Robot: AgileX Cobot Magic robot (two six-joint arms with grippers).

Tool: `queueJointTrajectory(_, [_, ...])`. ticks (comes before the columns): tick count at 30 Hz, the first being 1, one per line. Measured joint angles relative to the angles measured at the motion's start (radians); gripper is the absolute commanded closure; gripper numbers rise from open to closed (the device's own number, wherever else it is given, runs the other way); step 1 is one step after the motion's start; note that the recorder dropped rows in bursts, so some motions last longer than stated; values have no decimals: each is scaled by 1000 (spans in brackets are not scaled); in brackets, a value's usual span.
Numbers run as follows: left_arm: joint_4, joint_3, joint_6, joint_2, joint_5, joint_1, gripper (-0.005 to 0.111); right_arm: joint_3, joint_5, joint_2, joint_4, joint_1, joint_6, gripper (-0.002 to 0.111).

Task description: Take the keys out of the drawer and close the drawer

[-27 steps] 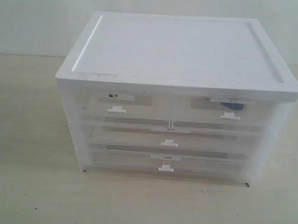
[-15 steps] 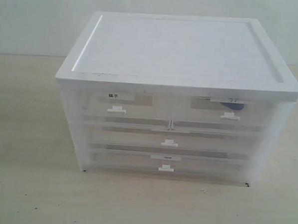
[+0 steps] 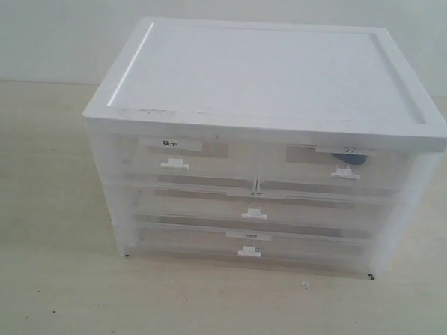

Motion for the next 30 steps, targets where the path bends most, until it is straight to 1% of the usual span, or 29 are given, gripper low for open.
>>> queueJointTrajectory(2, [67, 0, -83, 0, -7, 0, 102, -34, 14, 0, -77, 0, 67, 108])
queueJointTrajectory(3, [134, 0, -149, 0, -9, 0, 102, -59, 26, 0, -116, 0, 104, 108])
queueJointTrajectory(4, [224, 0, -236, 0, -15, 0, 102, -87, 33, 0, -148, 0, 135, 108])
queueJointTrajectory(6, [449, 0, -417, 0, -56, 0, 102, -148, 46, 21, -239, 0, 202, 108])
queueJointTrajectory(8, [657, -5, -585, 14, -148, -2, 102, -206, 53, 59, -332, 0, 264, 108])
queueJointTrajectory(10, [841, -26, -709, 54, -283, -2, 102, -265, 57, 110, -452, 0, 328, 108])
queueJointTrajectory(13, [1002, -50, -761, 152, -439, -2, 102, -360, 57, 207, -647, 0, 422, 108])
queueJointTrajectory(16, [1091, -53, -710, 272, -502, -2, 102, -460, 55, 304, -825, 0, 489, 108])
queueJointTrajectory(19, [1102, -48, -593, 396, -539, -2, 102, -542, 53, 403, -969, 0, 555, 108])
queueJointTrajectory(21, [1092, -36, -498, 480, -604, -2, 102, -587, 52, 478, -1058, 0, 627, 108])
queueJointTrajectory(24, [1066, -17, -339, 615, -756, -2, 102, -635, 25, 595, -1196, 0, 716, 108])
queueJointTrajectory(27, [1016, -14, -205, 762, -846, -2, 102, -673, -48, 688, -1290, 0, 719, 108])
queueJointTrajectory(28, [970, -14, -117, 869, -906, -2, 102, -695, -78, 734, -1314, 0, 710, 108])
queueJointTrajectory(30, [933, -14, -22, 969, -948, -4, 102, -718, -91, 770, -1326, 9, 659, 108])
